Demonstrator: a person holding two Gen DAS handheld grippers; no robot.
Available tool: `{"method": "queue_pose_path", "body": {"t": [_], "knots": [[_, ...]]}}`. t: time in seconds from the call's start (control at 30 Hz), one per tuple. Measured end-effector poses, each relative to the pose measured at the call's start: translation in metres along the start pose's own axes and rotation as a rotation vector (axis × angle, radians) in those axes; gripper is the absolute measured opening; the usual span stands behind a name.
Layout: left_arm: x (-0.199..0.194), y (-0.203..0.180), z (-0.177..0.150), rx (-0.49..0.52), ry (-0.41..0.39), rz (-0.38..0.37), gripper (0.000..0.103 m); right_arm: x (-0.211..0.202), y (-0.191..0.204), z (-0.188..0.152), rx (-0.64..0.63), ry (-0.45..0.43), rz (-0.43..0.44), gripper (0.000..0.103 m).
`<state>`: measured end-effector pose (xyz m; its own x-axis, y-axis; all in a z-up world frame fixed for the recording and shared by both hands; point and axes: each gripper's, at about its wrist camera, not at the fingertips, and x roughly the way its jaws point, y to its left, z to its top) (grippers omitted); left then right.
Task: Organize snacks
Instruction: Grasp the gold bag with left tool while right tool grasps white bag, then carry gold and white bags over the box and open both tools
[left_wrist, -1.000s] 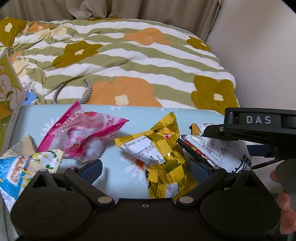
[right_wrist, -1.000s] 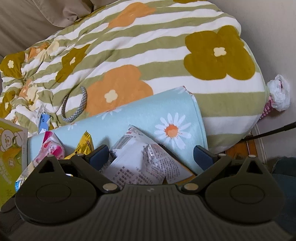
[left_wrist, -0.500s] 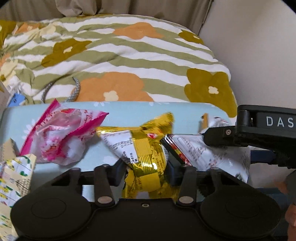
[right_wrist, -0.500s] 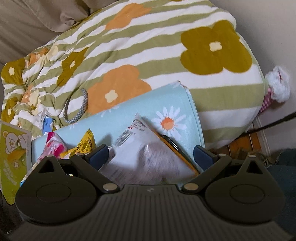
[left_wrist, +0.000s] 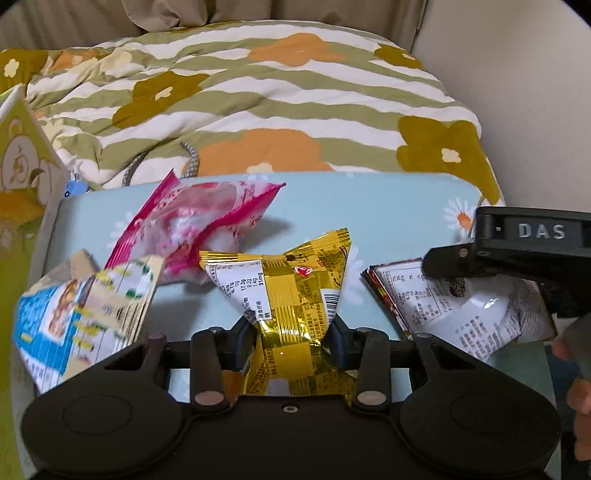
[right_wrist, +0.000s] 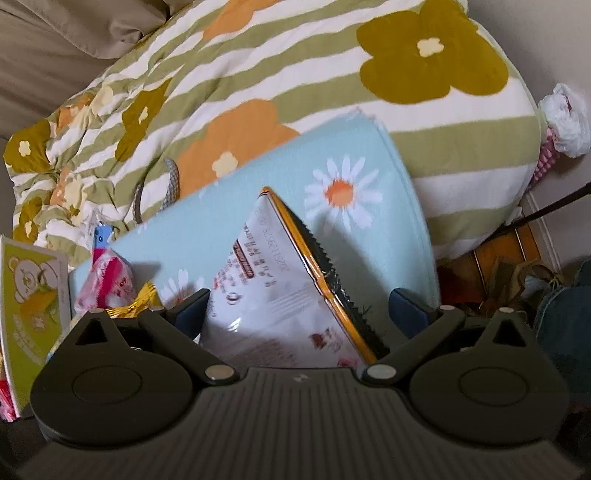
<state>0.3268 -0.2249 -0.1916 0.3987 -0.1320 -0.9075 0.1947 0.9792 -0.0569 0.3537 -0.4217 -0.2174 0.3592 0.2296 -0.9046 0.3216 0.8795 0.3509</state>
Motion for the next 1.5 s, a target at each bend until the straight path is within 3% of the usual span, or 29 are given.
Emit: {"method": "queue_pose_path", "body": {"t": [0.13, 0.17, 0.33, 0.57, 0.87, 1.2, 1.5], "knots": [[-0.004, -0.001, -0.005, 0.011, 0.0, 0.006, 0.044, -0.003, 0.009, -0.011, -0.073, -0.044, -0.011, 0.102], [-0.006, -0.001, -0.006, 0.013, 0.0, 0.003, 0.044, -0.006, 0.01, -0.013, -0.076, -0.05, 0.014, 0.086], [-0.015, -0.005, -0.01, 0.027, -0.019, -0.02, 0.043, -0.014, 0.011, -0.018, -0.077, -0.069, 0.046, 0.074], [-0.045, -0.008, -0.009, 0.031, -0.082, -0.042, 0.043, -0.048, 0.015, -0.018, -0.103, -0.146, 0.076, 0.071], [-0.126, 0.01, -0.008, -0.002, -0.229, -0.028, 0.043, -0.105, 0.049, -0.021, -0.174, -0.239, 0.167, 0.071], [-0.213, 0.098, -0.012, -0.089, -0.378, 0.03, 0.043, -0.15, 0.143, -0.044, -0.268, -0.297, 0.333, 0.071], [-0.254, 0.199, -0.016, -0.151, -0.426, 0.085, 0.043, -0.158, 0.248, -0.077, -0.321, -0.303, 0.416, 0.071]]}}
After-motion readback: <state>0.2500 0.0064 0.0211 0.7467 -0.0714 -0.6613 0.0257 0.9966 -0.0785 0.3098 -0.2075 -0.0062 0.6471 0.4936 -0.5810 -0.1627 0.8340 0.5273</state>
